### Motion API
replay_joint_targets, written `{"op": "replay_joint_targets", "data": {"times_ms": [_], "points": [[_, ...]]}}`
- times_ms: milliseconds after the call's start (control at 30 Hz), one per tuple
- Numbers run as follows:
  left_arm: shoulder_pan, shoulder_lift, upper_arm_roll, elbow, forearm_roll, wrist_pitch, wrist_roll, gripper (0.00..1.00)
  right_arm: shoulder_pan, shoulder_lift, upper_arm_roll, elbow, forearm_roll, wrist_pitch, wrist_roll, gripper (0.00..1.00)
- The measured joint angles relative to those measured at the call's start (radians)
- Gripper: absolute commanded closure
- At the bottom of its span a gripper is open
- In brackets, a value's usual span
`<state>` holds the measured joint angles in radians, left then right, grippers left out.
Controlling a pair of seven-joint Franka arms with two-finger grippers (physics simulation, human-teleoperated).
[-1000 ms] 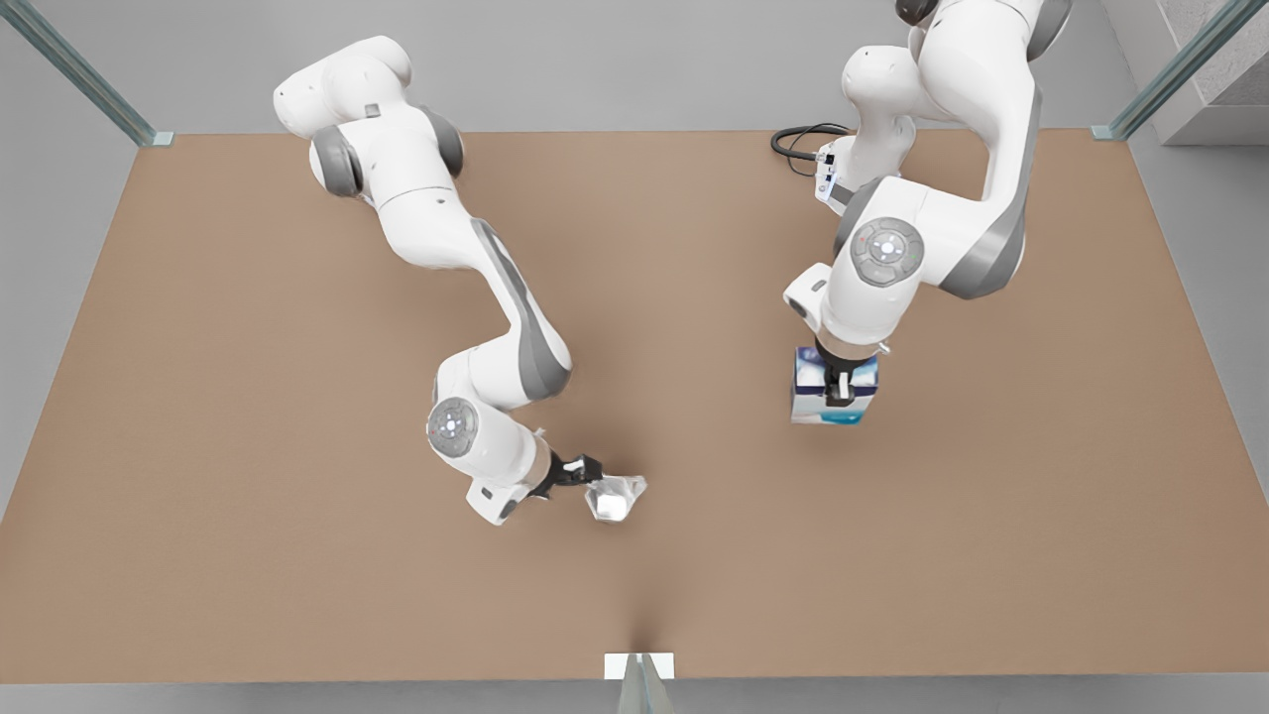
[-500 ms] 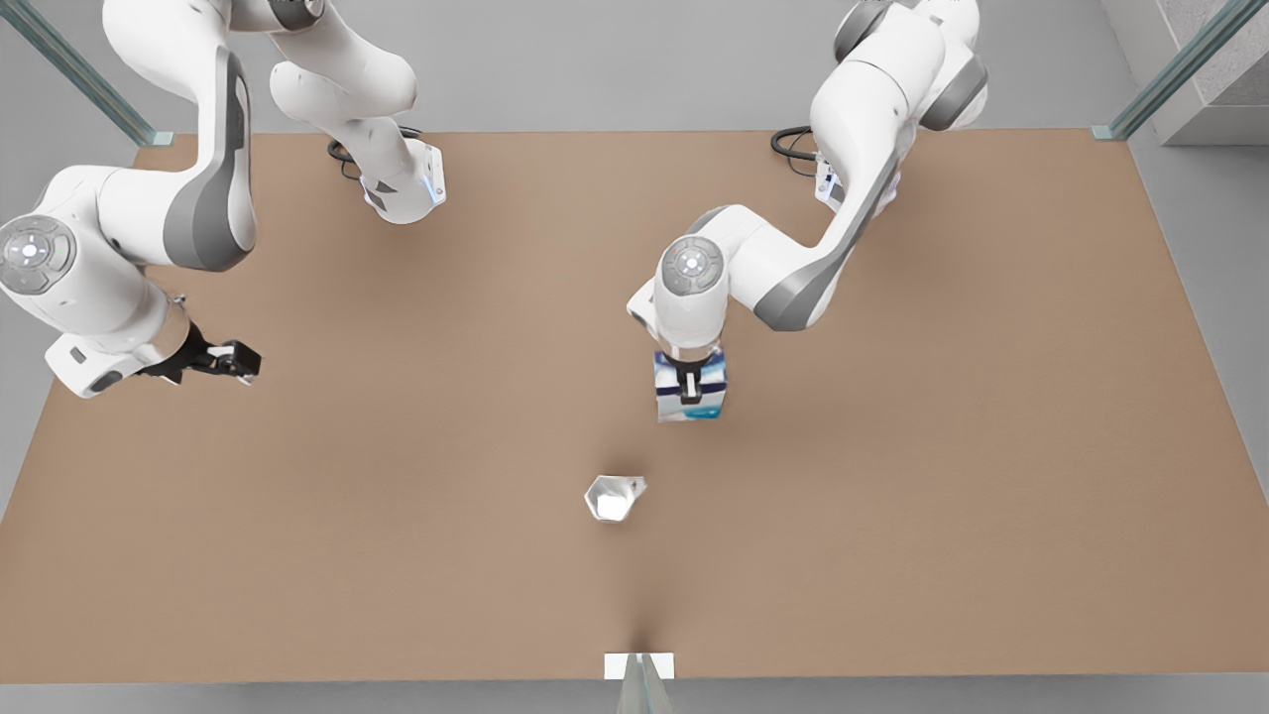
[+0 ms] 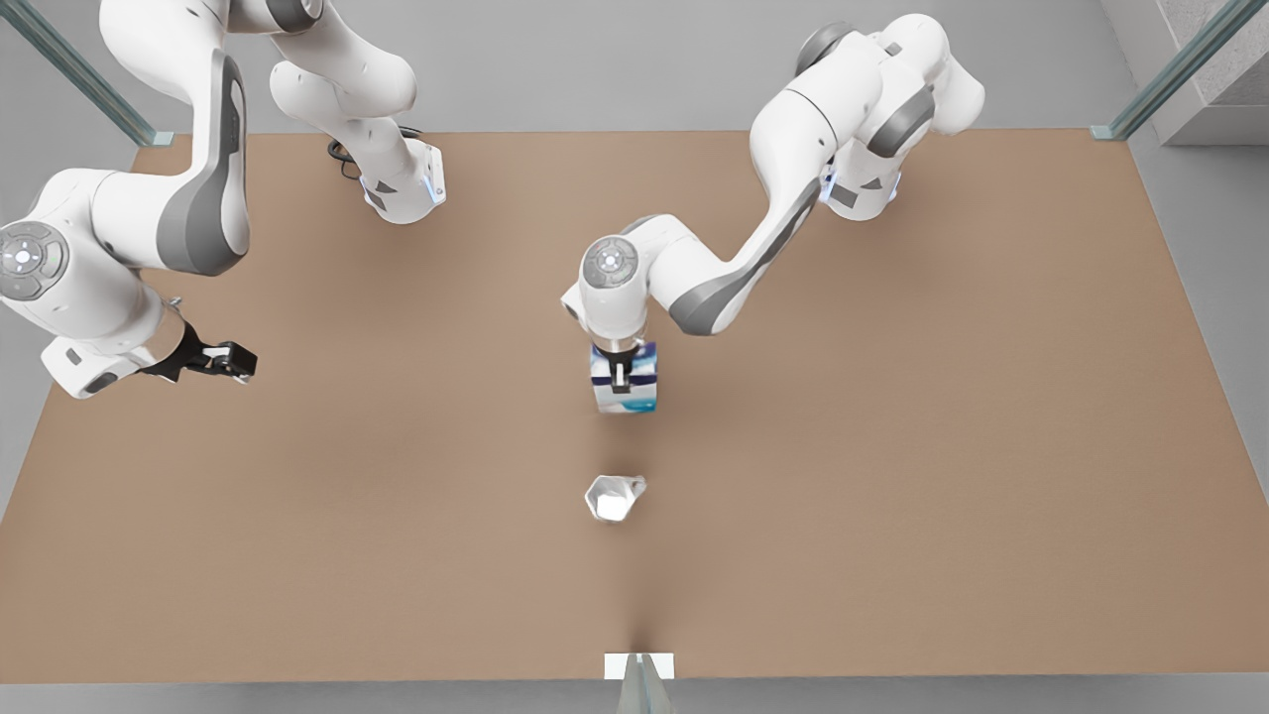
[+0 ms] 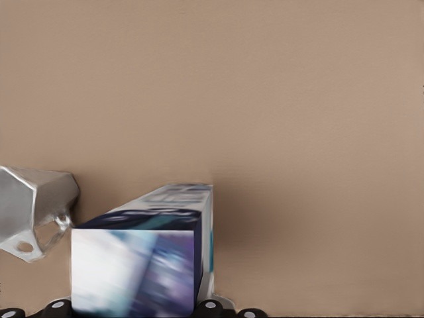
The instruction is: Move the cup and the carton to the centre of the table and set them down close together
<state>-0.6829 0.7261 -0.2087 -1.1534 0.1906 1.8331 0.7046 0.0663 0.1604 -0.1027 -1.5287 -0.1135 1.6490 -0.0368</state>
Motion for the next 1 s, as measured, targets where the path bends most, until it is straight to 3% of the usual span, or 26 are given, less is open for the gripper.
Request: {"op": "replay_joint_targets", "data": {"times_ms": [433, 467, 500, 533, 1000], "points": [[-0.021, 0.059, 0.002, 0.012, 0.029, 0.005, -0.006, 0.34, -0.010, 0.005, 0.000, 0.001, 0.000, 0.000, 0.000, 0.00], [-0.024, 0.063, 0.002, 0.012, 0.030, 0.005, -0.007, 0.31, -0.011, 0.007, 0.000, 0.001, 0.001, 0.000, 0.000, 0.00], [-0.024, 0.064, 0.002, 0.012, 0.030, 0.006, -0.008, 0.11, -0.011, 0.007, 0.000, 0.001, 0.000, 0.000, 0.000, 0.00], [-0.024, 0.064, 0.003, 0.012, 0.028, 0.015, -0.008, 0.01, -0.011, 0.007, 0.000, 0.001, 0.001, 0.000, 0.000, 0.00], [-0.021, 0.073, 0.026, 0.020, 0.021, 0.060, -0.040, 0.00, -0.017, 0.005, 0.000, 0.001, 0.002, -0.003, -0.001, 0.00]]}}
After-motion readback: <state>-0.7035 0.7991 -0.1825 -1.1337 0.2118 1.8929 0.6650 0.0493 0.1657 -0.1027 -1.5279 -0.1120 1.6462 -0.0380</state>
